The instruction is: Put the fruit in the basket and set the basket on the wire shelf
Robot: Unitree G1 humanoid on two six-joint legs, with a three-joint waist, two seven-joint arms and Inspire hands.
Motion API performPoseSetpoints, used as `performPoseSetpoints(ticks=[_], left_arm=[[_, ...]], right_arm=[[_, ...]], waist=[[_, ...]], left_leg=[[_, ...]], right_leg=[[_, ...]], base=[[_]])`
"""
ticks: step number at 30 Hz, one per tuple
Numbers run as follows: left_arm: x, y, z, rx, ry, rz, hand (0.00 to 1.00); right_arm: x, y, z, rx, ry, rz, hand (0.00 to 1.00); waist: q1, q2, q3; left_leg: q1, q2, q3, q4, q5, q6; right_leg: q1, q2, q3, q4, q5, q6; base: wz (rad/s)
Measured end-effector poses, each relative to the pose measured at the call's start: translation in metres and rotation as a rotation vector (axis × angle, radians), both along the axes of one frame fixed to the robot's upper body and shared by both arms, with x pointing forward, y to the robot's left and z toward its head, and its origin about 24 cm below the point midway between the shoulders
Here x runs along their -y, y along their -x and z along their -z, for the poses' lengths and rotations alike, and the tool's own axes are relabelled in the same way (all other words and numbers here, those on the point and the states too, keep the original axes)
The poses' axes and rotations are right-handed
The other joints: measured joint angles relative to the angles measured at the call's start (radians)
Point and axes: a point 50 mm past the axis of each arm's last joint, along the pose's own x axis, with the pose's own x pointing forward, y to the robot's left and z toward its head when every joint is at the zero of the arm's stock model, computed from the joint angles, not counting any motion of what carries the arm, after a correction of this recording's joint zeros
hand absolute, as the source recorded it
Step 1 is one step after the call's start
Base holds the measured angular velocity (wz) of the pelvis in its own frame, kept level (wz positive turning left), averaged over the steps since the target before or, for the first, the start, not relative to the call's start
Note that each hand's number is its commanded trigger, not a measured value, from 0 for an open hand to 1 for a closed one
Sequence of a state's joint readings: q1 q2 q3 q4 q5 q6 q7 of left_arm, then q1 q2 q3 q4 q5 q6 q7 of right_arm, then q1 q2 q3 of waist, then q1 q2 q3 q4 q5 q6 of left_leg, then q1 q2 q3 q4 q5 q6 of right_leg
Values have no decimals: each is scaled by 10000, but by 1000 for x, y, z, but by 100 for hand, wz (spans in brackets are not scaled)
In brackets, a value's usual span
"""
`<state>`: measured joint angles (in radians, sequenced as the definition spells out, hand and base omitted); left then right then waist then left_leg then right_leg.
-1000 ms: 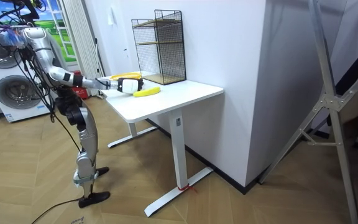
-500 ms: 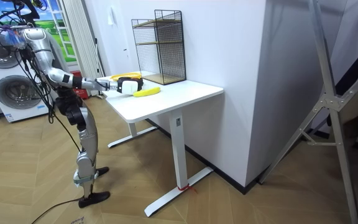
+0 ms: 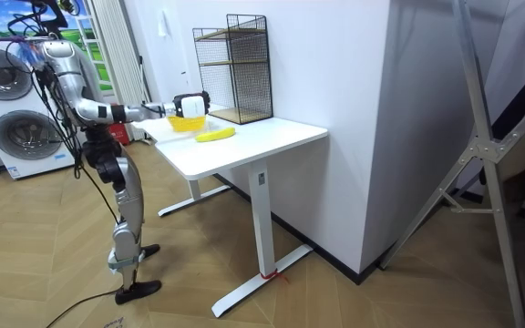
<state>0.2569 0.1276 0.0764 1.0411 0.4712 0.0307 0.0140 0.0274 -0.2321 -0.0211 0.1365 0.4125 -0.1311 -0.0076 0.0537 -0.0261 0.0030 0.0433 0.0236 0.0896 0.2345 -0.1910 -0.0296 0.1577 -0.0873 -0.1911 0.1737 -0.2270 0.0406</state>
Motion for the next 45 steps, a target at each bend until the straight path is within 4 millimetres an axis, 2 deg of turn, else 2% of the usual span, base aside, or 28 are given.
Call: performPoseSetpoints(ticks=[6,10,14,18,21,24,25,26,27,28,35,45], left_arm=[[-2,1,0,8,-12,-27,0],[-3,2,-1,-31,-56,111,0],[-5,-1,-1,38,-111,288,0],[-5,-6,-2,202,-78,284,0],[-6,-6,-2,202,-116,309,0],[-6,-7,-2,152,-127,552,0],[-6,-7,-2,139,-124,608,0],[-6,-7,-2,105,-113,715,0],[-6,-7,-2,96,-105,748,0],[-6,-8,-2,94,-98,766,0],[-3,-13,-2,176,-15,972,0],[-3,-12,-2,36,108,992,0]], right_arm=[[-14,-3,-28,1148,1359,-809,100],[-24,-4,-26,1088,1983,-1254,100],[-34,-3,-27,1124,3347,-1824,100],[-43,-3,-32,1376,4102,-2332,100],[-52,-2,-33,1495,4806,-2813,100],[-59,-1,-30,1444,5118,-3157,100],[-60,-1,-30,1430,5117,-3257,97],[-63,0,-29,1379,5123,-3481,53],[-66,1,-27,1286,5135,-3688,17],[-67,1,-26,1230,5156,-3799,0],[-79,5,-16,738,5647,-4953,0],[-81,7,-11,444,5829,-5384,0]], waist=[[81,-28,-20],[90,-93,-46],[277,-175,-57],[419,-300,-16],[391,-379,11],[396,-383,34],[394,-376,39],[398,-363,48],[399,-353,52],[398,-342,59],[555,-233,79],[594,-199,37]], left_leg=[[4,8,-31,11,0,0],[18,11,-28,38,0,1],[25,17,-13,28,6,10],[26,14,-29,30,8,12],[14,10,-71,25,7,12],[-49,9,-79,20,7,11],[-58,9,-83,21,7,11],[-62,9,-88,18,7,11],[-62,9,-93,12,7,11],[-64,9,-95,11,7,11],[-159,9,-104,28,6,11],[-153,6,-180,82,8,12]], right_leg=[[-20,4,-25,89,-1,0],[-14,2,-16,121,1,-3],[-1,2,-12,115,3,-7],[28,2,-32,115,4,-7],[50,7,-70,116,4,-6],[67,7,-97,121,7,-6],[74,7,-102,121,10,-4],[73,7,-108,121,11,-4],[68,7,-110,121,11,-4],[60,9,-111,121,11,-4],[-30,11,-126,118,20,-8],[26,8,-243,118,20,-7]], base=[[0],[0],[0],[1],[4],[1],[0],[0],[0],[0],[0],[1]])
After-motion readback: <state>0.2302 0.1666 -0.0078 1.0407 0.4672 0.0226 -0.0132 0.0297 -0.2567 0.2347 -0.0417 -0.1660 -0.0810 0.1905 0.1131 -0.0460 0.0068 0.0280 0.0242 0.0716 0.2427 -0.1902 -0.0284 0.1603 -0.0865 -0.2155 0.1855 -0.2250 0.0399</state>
